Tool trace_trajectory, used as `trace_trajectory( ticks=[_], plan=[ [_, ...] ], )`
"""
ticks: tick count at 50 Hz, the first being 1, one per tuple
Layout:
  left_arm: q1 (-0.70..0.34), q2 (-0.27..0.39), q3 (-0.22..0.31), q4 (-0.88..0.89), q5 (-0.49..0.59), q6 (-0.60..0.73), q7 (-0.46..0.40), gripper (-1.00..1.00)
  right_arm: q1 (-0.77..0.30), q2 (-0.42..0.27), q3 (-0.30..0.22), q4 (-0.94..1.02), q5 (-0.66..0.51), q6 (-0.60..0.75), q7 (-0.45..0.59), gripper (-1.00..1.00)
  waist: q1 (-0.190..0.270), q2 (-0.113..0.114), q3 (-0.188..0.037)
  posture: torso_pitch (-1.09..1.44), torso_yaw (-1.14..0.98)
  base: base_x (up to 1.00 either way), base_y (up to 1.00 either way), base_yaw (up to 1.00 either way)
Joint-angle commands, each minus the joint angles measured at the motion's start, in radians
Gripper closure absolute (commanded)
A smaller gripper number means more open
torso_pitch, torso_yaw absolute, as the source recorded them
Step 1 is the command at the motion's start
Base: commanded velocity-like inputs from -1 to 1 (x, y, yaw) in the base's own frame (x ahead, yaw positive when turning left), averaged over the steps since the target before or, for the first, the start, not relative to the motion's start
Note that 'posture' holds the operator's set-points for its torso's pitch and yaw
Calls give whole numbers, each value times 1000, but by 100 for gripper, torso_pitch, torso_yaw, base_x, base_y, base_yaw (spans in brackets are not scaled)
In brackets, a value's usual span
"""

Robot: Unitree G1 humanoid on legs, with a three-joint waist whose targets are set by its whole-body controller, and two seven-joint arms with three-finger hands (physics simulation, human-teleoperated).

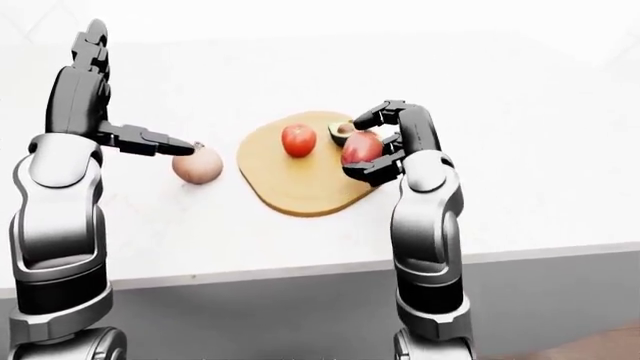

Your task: Place the avocado, onion, tomato and bell pepper on the cutting board.

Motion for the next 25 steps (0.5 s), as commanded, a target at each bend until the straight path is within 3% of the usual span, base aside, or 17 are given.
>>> trace_trajectory(
  ticks=[1, 25],
  plan=[
    [-33, 15, 10, -33, 5, -23, 9, -100, -35, -10, -4, -35, 3, -36, -22, 58, -1, 1, -30, 0, 0, 0, 0, 0],
    [-48, 18, 6, -22, 5, -26, 12, -100, -8, -17, 3, -56, 4, -21, -21, 25, 4, -3, -31, 0, 0, 0, 0, 0]
  ],
)
